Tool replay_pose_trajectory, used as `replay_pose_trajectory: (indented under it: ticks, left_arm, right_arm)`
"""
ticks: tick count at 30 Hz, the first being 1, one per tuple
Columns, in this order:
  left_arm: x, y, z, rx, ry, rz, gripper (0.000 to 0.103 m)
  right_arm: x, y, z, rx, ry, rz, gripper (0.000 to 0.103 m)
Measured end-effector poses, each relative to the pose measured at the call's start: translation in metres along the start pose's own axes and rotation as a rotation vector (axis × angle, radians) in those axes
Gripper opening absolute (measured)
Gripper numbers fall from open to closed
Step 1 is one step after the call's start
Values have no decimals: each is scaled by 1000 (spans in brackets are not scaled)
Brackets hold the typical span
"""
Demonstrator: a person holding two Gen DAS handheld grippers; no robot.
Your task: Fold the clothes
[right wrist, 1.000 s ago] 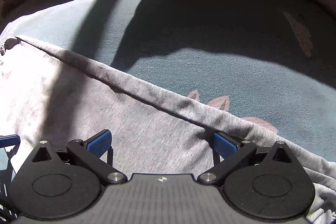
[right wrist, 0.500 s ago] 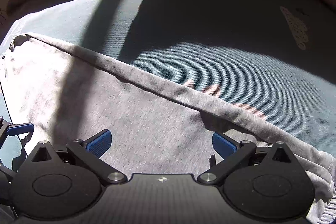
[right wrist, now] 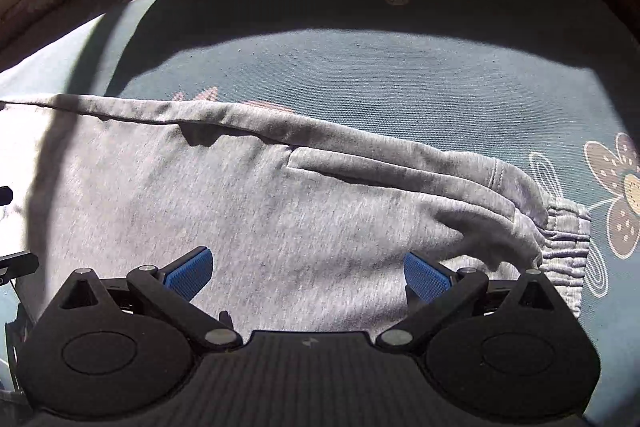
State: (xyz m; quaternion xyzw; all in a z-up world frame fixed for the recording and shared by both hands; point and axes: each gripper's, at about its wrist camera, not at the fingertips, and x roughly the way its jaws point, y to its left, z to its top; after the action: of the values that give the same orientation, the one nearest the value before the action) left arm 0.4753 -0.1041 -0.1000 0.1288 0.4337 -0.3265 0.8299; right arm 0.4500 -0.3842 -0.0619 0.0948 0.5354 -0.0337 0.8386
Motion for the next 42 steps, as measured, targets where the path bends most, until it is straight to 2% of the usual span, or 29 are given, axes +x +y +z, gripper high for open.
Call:
replay_pose_trajectory:
  ticks: [4, 9, 12, 17, 20, 22, 27, 34, 38, 42]
  left_arm:
    - [33, -28, 19, 80, -4, -28, 102]
    - [68, -22, 28, 48, 33, 23, 102]
    - [73, -19, 35, 50, 36, 36, 103]
    - [62, -22, 38, 22, 30, 60, 102]
    - [34, -30, 34, 26, -3, 58, 102]
    - [8, -36, 27, 34, -20, 46, 102]
    - [-54, -55, -5, 64, -10, 46, 102]
    - [-118, -93, -61, 66, 89, -22, 102]
    - [-124, -131, -97, 60, 148, -110, 102]
    - [-119, -180, -123, 161, 147, -168, 102]
  right_arm:
    - [6, -18, -8, 56, -73, 18, 103]
    - [12, -30, -2, 117, -154, 20, 103]
    - [16, -25, -1, 49, -162, -14, 103]
    - [15, -19, 1, 9, -141, -41, 103]
    - [1, -26, 2, 41, -127, 13, 103]
    - [-22, -30, -4, 59, -151, 47, 103]
    - [-86, -36, -42, 5, -180, 20, 103]
    - [-156, -35, -129, -99, -31, -55, 103]
    - [-158, -24, -182, -142, 25, -89, 103]
    - [-133, -2, -214, -203, 23, -61, 103]
